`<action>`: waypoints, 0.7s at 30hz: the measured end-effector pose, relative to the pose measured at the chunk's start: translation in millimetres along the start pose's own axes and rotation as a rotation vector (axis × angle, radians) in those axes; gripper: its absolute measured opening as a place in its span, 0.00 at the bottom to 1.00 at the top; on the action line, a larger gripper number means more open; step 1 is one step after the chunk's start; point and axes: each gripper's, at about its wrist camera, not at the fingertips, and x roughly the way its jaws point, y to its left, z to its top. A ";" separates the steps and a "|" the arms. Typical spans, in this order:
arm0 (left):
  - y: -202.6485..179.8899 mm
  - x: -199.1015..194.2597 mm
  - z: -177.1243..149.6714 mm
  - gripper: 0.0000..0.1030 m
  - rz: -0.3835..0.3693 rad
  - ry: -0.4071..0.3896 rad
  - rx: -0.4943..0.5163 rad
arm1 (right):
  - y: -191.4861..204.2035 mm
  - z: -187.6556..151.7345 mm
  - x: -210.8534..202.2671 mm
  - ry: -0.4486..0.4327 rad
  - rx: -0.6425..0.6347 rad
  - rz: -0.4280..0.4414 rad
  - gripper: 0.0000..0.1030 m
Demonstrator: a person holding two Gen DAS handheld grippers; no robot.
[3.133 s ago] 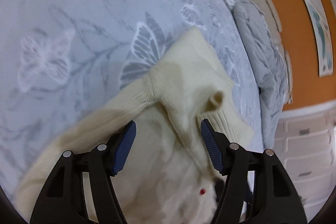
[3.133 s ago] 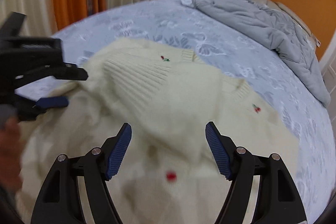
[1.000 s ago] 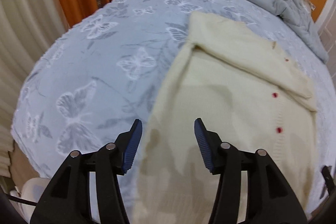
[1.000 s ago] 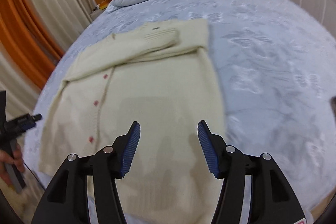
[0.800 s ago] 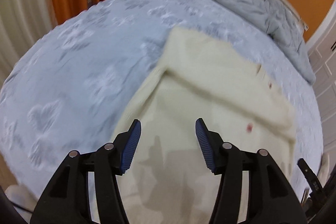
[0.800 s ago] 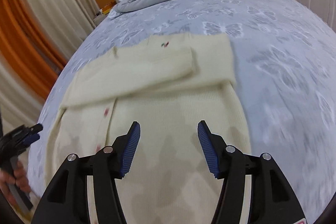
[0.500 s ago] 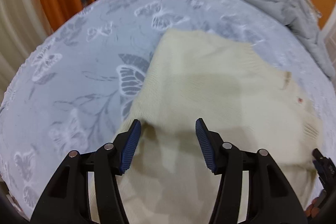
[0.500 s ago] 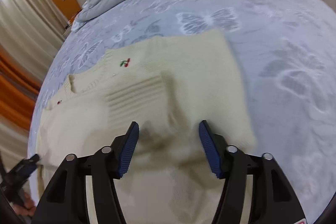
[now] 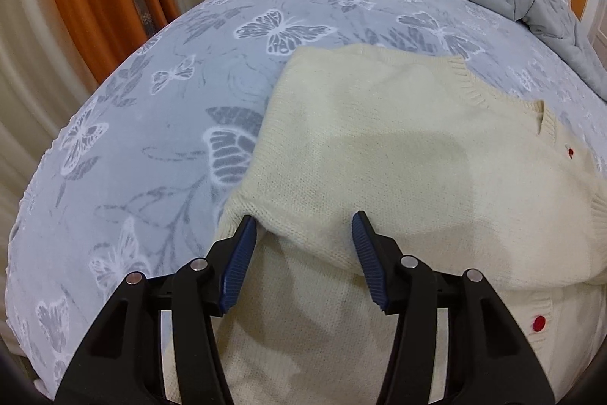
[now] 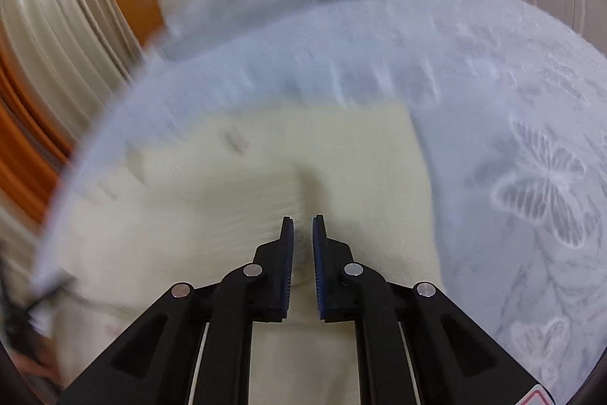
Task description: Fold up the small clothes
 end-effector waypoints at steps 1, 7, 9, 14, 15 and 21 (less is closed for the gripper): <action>0.7 -3.9 0.7 0.50 -0.006 0.013 -0.004 | -4.4 -0.6 -3.0 -0.011 0.009 0.019 0.07; 38.5 -64.5 -28.6 0.64 -0.093 0.035 -0.050 | -26.1 -19.0 -120.0 -0.082 0.070 0.064 0.38; 58.4 -86.2 -54.4 0.65 -0.089 0.043 -0.042 | -37.6 -55.4 -159.0 -0.081 0.069 0.054 0.55; 91.4 -127.5 -128.9 0.66 -0.028 0.105 0.008 | -61.9 -164.2 -208.3 0.027 0.052 0.002 0.55; 95.6 -135.0 -143.3 0.66 -0.029 0.120 0.004 | -67.4 -179.9 -210.4 0.053 0.060 0.001 0.55; 95.6 -147.3 -185.7 0.73 -0.030 0.159 0.016 | -55.6 -229.5 -204.7 0.173 0.016 -0.035 0.61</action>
